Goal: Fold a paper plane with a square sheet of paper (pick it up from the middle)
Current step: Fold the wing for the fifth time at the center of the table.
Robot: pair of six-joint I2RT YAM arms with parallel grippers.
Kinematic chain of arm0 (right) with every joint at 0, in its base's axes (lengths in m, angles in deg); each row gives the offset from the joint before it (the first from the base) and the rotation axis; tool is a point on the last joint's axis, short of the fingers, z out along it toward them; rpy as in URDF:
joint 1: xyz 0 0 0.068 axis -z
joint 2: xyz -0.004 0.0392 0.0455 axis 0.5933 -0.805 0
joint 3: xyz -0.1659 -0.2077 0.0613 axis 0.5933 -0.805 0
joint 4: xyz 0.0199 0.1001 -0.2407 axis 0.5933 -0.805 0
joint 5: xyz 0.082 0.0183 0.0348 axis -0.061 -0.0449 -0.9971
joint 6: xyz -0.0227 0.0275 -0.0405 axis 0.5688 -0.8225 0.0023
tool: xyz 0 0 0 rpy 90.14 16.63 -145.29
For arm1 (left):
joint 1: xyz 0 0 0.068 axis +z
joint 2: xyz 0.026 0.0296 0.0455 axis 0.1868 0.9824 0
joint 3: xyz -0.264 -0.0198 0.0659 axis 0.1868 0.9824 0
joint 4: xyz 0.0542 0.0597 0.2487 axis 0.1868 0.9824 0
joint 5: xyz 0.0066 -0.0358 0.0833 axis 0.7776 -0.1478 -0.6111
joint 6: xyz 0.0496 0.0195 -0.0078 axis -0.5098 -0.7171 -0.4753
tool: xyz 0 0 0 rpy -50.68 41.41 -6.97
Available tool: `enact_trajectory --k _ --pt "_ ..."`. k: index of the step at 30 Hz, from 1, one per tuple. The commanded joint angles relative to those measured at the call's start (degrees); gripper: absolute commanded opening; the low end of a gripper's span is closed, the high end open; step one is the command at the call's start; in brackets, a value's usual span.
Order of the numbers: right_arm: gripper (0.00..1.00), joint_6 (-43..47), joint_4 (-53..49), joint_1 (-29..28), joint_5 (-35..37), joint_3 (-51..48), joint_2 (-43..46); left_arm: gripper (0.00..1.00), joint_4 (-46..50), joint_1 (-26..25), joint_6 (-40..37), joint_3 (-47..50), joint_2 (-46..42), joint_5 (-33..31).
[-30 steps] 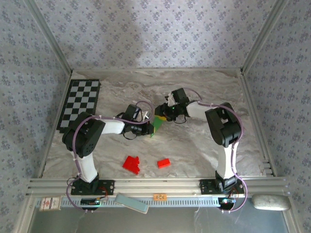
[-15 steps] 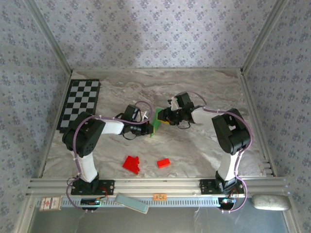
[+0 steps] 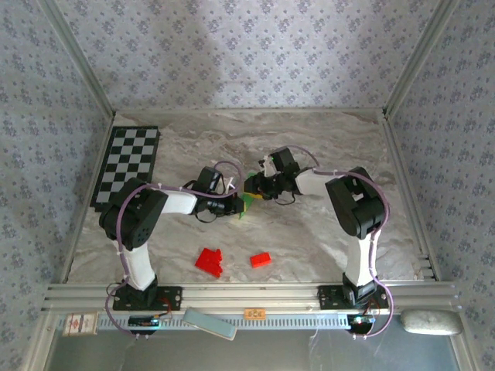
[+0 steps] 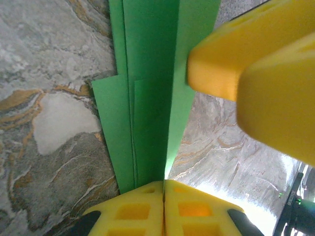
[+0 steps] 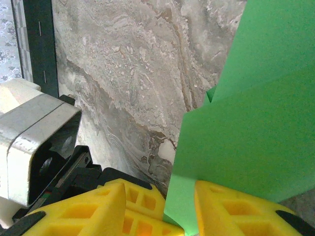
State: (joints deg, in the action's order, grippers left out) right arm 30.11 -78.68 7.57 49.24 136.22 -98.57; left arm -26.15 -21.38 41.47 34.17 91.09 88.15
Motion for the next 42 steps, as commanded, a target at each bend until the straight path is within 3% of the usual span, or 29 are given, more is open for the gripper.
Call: enact_trajectory --k 1,23,37,42 --pt "0.42 1.21 -0.36 -0.49 -1.23 1.60 -1.69 0.08 1.64 -0.64 -0.36 2.14 4.57 -4.10" --pt "0.38 1.90 -7.12 -0.85 2.55 4.58 -5.59 0.08 1.19 -0.63 0.18 2.63 3.07 -3.84" --pt "0.33 1.03 -16.08 -0.97 8.39 8.45 -7.45 0.15 8.46 -0.64 -0.45 2.71 -9.57 -6.51" --pt "0.31 0.22 -16.41 -0.99 8.27 8.58 -7.45 0.16 6.37 -0.81 1.70 2.40 -12.10 -6.79"
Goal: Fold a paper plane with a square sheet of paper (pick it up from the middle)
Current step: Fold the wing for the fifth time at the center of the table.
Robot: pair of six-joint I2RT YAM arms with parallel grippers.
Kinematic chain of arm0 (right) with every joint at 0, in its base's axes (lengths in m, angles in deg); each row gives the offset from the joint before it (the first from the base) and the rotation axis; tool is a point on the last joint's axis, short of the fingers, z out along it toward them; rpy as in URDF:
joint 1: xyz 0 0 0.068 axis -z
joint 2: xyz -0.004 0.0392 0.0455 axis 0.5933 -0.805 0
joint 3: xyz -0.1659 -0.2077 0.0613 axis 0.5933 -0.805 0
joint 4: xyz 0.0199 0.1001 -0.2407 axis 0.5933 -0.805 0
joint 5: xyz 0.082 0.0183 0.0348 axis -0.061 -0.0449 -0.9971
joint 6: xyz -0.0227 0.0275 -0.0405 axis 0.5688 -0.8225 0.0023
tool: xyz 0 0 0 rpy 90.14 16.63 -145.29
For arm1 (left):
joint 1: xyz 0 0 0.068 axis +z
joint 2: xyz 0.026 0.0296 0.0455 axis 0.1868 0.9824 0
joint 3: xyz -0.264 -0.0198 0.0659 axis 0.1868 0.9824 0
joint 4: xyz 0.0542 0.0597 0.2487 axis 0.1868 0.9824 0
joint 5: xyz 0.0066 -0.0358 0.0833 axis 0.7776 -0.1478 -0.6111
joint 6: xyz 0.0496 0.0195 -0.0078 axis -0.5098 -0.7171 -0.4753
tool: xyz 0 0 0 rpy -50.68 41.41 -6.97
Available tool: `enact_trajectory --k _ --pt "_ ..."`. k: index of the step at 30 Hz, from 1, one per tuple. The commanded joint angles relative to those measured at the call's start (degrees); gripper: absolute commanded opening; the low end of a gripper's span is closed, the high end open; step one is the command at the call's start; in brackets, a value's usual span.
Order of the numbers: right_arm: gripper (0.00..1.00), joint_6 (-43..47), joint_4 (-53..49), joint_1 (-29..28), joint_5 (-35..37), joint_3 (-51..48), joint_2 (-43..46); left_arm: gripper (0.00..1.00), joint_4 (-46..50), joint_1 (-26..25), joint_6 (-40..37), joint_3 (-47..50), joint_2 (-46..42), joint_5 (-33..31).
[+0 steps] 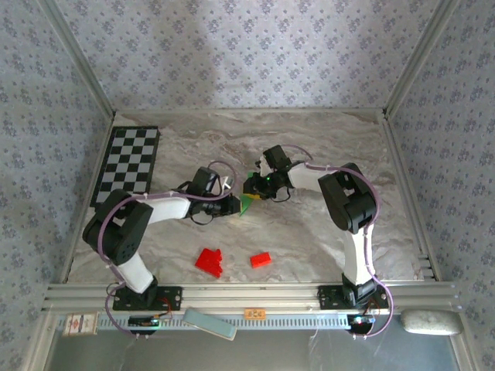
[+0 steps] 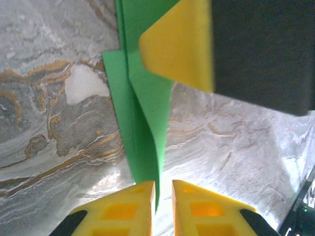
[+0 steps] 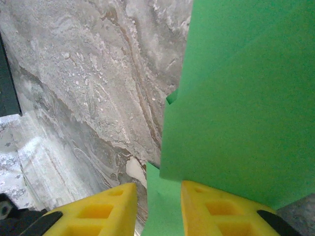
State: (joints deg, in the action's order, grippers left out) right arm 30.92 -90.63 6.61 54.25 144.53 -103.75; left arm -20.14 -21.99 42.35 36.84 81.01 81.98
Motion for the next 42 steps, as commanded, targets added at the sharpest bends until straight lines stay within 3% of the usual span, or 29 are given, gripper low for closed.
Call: enact_trajectory --k 1,10,25,42 --pt "0.30 -0.69 -4.44 -0.01 3.10 0.31 -2.28 0.16 -0.86 -0.23 1.57 -0.31 -2.09 -0.20" --pt "0.23 -1.63 -4.47 0.10 2.06 0.59 -2.80 0.11 -7.71 -1.86 5.20 -2.67 2.66 3.28" --pt "0.20 -1.53 -5.78 0.13 1.59 1.29 -3.15 0.07 -3.21 -2.32 2.61 -5.23 6.83 -0.40" --pt "0.20 -0.84 -8.55 0.14 2.48 2.24 -4.39 0.03 -1.60 -2.32 2.12 -3.31 9.09 -0.32"
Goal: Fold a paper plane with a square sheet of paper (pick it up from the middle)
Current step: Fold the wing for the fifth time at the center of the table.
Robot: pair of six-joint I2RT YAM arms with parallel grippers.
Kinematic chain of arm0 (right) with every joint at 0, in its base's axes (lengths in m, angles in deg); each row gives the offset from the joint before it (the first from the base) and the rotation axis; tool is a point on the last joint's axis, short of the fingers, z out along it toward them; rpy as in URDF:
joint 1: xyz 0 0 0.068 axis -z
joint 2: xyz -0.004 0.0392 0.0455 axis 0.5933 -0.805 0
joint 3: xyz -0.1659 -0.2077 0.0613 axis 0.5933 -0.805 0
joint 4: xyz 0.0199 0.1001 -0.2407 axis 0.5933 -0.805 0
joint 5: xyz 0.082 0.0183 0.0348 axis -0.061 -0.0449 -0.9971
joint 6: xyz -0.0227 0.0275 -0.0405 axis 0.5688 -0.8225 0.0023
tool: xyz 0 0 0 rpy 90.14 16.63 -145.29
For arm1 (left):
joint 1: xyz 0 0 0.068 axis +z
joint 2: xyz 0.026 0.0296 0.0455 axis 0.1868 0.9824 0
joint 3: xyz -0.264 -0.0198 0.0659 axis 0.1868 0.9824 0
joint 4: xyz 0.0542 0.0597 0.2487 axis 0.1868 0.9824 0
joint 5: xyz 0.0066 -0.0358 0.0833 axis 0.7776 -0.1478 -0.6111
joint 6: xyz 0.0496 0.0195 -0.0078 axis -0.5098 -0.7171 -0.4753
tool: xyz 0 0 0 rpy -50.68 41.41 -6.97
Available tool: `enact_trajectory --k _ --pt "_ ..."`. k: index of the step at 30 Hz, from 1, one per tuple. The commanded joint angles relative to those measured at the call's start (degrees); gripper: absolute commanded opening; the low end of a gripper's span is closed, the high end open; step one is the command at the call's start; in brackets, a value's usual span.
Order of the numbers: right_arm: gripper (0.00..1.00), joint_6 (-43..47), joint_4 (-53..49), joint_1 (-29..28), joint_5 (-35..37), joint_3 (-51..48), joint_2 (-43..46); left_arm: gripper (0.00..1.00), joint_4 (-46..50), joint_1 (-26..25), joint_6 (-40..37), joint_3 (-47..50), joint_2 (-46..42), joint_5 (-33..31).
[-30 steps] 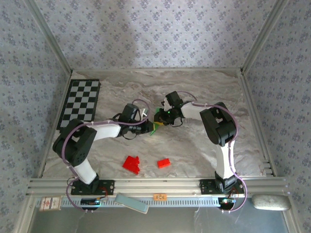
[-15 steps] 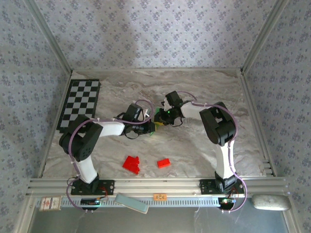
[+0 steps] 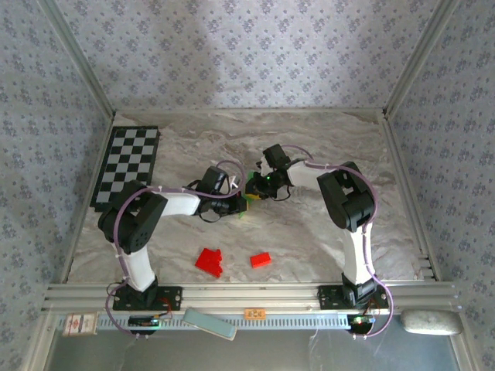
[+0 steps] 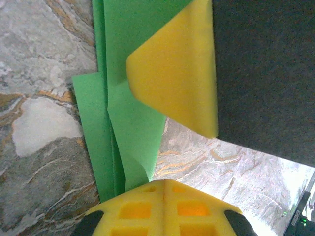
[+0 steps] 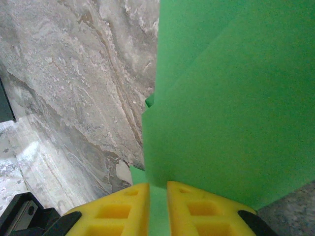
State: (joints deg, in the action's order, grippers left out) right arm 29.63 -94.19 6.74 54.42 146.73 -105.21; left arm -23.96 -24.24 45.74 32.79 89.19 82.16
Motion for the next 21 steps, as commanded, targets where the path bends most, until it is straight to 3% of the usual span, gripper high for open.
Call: enact_trajectory --k 1,21 --pt "0.20 0.53 -5.27 0.01 2.41 0.12 -3.08 0.03 2.47 -0.14 -1.43 0.93 0.95 -0.55" --pt "0.17 -0.50 -7.73 -0.32 5.17 -0.18 -3.59 0.00 14.31 -3.64 -4.75 6.18 -3.90 -4.75"
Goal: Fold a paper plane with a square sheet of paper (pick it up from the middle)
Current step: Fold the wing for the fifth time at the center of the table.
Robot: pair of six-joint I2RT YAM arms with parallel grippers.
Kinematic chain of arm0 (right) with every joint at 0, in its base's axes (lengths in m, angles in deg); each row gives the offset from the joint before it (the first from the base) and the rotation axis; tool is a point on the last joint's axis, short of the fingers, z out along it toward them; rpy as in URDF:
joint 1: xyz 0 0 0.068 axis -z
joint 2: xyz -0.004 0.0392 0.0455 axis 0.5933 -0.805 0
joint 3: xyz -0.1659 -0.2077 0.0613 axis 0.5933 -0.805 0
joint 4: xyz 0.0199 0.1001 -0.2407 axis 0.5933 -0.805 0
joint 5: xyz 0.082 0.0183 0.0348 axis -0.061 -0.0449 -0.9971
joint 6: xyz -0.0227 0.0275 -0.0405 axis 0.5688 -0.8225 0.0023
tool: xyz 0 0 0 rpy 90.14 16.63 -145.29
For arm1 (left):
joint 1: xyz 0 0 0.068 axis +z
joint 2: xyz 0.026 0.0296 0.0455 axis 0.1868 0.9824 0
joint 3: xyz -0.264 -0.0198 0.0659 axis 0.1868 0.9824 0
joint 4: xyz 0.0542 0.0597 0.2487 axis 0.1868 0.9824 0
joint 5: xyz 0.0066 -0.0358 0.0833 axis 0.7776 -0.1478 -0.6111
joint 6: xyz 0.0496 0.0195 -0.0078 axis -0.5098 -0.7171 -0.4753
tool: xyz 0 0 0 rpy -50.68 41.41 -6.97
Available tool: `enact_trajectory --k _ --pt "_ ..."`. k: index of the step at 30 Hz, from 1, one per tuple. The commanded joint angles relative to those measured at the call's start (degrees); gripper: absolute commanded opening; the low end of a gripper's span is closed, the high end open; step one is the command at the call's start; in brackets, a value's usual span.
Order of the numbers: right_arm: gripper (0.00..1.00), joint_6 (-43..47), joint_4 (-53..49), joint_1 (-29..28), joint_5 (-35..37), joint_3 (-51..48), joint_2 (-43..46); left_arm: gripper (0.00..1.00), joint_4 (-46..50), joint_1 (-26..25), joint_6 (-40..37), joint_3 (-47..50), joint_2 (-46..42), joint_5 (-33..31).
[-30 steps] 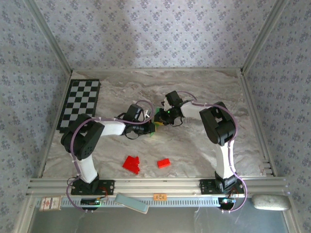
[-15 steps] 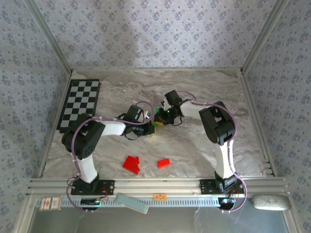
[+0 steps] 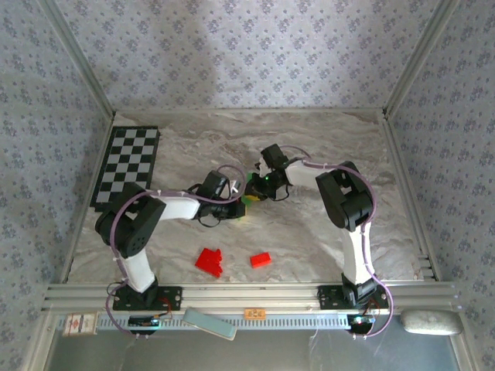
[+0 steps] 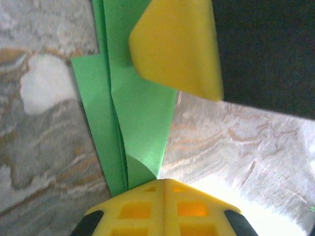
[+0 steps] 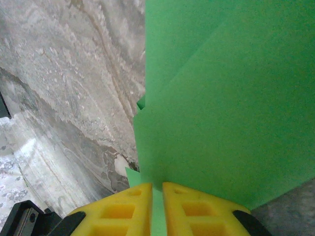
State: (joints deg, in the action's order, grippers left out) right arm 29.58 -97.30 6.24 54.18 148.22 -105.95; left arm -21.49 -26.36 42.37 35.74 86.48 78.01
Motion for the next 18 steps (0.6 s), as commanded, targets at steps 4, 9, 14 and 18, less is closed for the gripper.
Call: enact_trajectory --k 4,9,14,18 --pt "0.17 -2.83 -3.92 0.27 5.76 -3.14 -1.66 0.00 16.07 -2.33 -2.38 3.51 -4.95 -1.44" --pt "0.17 -6.74 -2.41 0.25 5.72 -5.31 0.46 0.00 16.11 -2.31 -2.59 1.16 -10.90 -2.46" --pt "0.17 -11.88 0.02 -0.33 5.54 -9.15 2.76 0.02 9.56 -2.33 0.31 -0.83 -12.15 -4.24" --pt "0.16 -15.75 2.10 -0.53 6.00 -11.65 4.51 0.02 3.89 -2.25 4.07 -1.58 -8.75 -5.66"
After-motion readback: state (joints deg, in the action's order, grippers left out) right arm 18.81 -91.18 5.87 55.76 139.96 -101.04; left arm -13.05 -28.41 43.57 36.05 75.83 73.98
